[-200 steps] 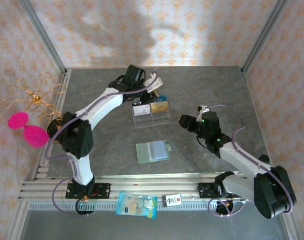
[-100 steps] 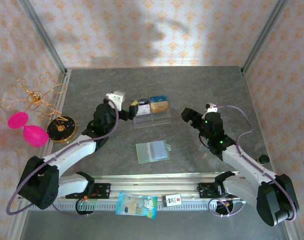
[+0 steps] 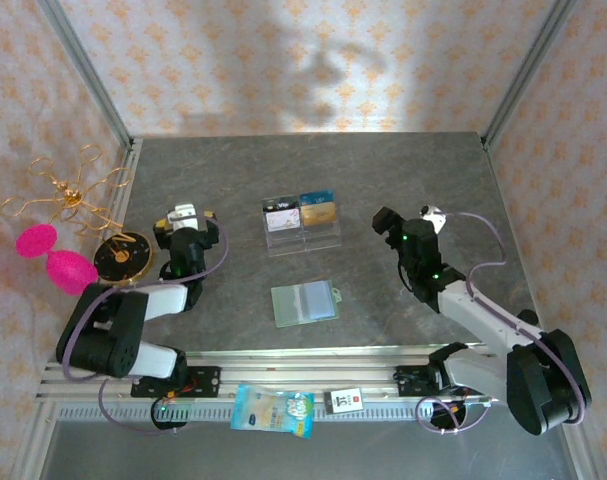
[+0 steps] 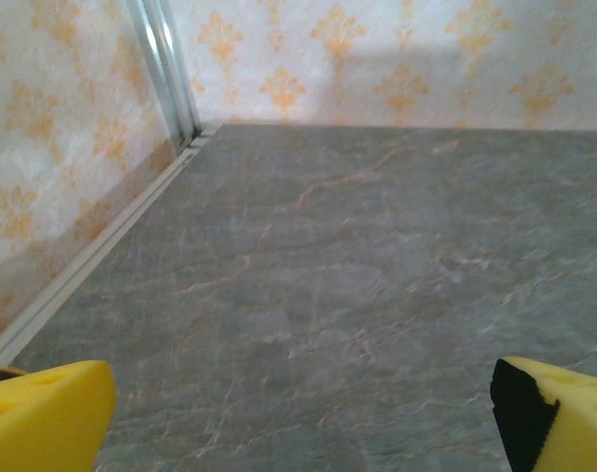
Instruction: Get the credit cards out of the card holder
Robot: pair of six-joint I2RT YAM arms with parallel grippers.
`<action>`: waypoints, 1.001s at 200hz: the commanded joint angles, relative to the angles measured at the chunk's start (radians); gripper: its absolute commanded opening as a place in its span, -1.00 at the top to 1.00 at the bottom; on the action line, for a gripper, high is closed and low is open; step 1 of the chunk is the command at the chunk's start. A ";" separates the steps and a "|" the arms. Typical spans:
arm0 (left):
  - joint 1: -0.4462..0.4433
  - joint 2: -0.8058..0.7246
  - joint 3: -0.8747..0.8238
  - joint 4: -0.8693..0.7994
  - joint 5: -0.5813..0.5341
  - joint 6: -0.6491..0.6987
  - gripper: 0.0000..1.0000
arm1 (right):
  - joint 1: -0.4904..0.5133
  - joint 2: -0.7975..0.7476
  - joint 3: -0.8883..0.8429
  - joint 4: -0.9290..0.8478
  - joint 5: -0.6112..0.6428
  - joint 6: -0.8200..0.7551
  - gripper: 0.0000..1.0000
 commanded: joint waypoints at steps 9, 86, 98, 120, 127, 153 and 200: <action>0.014 0.065 -0.085 0.342 0.014 0.018 -0.99 | 0.004 -0.014 -0.011 0.130 0.085 -0.107 -0.99; 0.085 0.118 -0.145 0.492 0.028 -0.075 -0.99 | -0.062 0.050 -0.110 0.472 0.237 -0.465 -0.99; 0.083 0.114 -0.125 0.434 0.024 -0.079 -0.99 | -0.087 0.094 -0.121 0.521 0.252 -0.522 -0.99; 0.083 0.117 -0.130 0.447 0.027 -0.075 -0.99 | -0.133 0.193 -0.117 0.605 0.215 -0.580 -1.00; 0.083 0.117 -0.129 0.444 0.028 -0.075 -0.99 | -0.137 0.206 -0.131 0.673 0.212 -0.629 -1.00; 0.084 0.119 -0.130 0.449 0.027 -0.074 -0.99 | -0.199 0.278 -0.112 0.676 0.238 -0.672 -1.00; 0.085 0.119 -0.129 0.448 0.034 -0.075 -0.99 | -0.297 0.397 -0.285 1.015 0.055 -0.633 -1.00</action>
